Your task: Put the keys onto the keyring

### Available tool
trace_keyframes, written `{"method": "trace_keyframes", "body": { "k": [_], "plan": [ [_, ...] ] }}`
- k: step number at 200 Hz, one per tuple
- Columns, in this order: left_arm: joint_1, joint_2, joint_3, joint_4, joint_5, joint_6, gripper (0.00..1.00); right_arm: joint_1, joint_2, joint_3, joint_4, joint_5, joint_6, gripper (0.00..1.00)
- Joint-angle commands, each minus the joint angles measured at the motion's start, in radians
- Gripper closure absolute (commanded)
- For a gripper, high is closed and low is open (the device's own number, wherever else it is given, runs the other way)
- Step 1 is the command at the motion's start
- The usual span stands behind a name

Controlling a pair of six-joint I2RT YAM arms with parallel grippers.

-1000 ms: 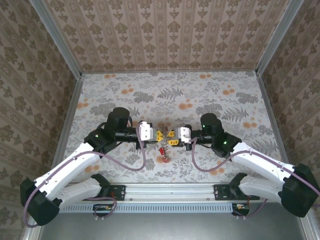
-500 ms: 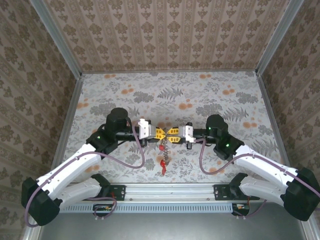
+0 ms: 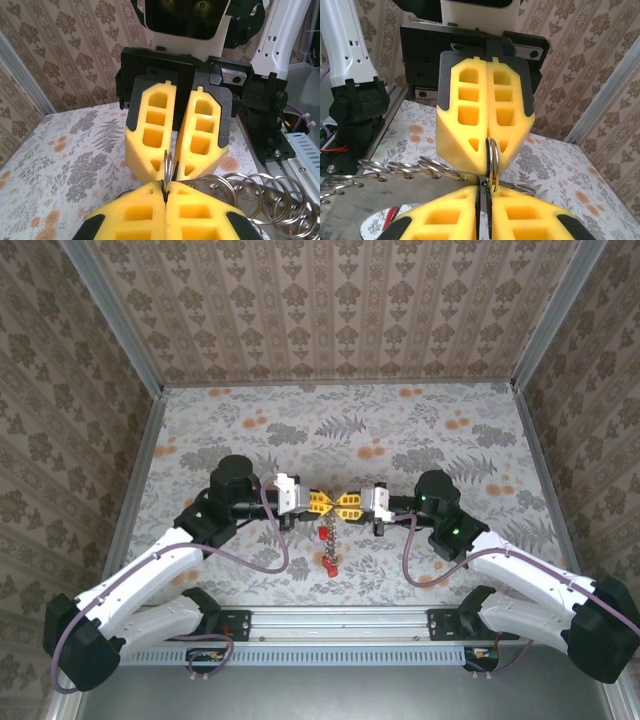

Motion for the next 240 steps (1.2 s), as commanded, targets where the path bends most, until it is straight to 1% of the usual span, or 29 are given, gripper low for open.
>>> {"method": "trace_keyframes", "body": {
  "k": [1, 30, 37, 51, 60, 69, 82, 97, 145, 207, 240],
  "plan": [
    [0.002, 0.008, -0.009, 0.068, 0.033, -0.025, 1.0, 0.003, -0.017, -0.013, 0.105, -0.008, 0.048, 0.84],
    [0.001, 0.008, -0.016, 0.074, 0.031, -0.028, 1.0, 0.004, -0.02, -0.012, 0.111, -0.006, 0.058, 0.85],
    [0.002, 0.008, -0.019, 0.074, 0.029, -0.028, 1.0, 0.003, -0.022, -0.014, 0.111, -0.006, 0.061, 0.87],
    [0.002, 0.006, -0.024, 0.075, 0.027, -0.025, 1.0, 0.003, -0.028, -0.018, 0.113, -0.003, 0.069, 0.95],
    [0.003, 0.007, -0.025, 0.075, 0.027, -0.026, 1.0, 0.003, -0.032, -0.024, 0.115, 0.005, 0.073, 0.97],
    [0.004, 0.008, -0.025, 0.074, 0.03, -0.024, 1.0, 0.004, -0.037, -0.031, 0.122, 0.014, 0.077, 0.95],
    [0.005, 0.011, -0.025, 0.068, 0.032, -0.017, 1.0, 0.004, -0.043, -0.042, 0.14, 0.025, 0.087, 0.88],
    [0.005, 0.018, -0.023, 0.058, 0.035, -0.006, 1.0, 0.004, -0.046, -0.043, 0.137, 0.025, 0.087, 0.85],
    [0.005, 0.023, -0.027, 0.068, 0.03, -0.002, 1.0, 0.003, -0.04, -0.04, 0.13, 0.005, 0.086, 0.84],
    [0.004, 0.042, -0.021, 0.077, 0.027, -0.002, 1.0, 0.004, -0.034, -0.032, 0.122, -0.008, 0.088, 0.98],
    [0.005, 0.043, -0.028, 0.089, 0.023, -0.01, 1.0, 0.004, -0.05, -0.039, 0.117, 0.003, 0.098, 1.0]
  ]
}}
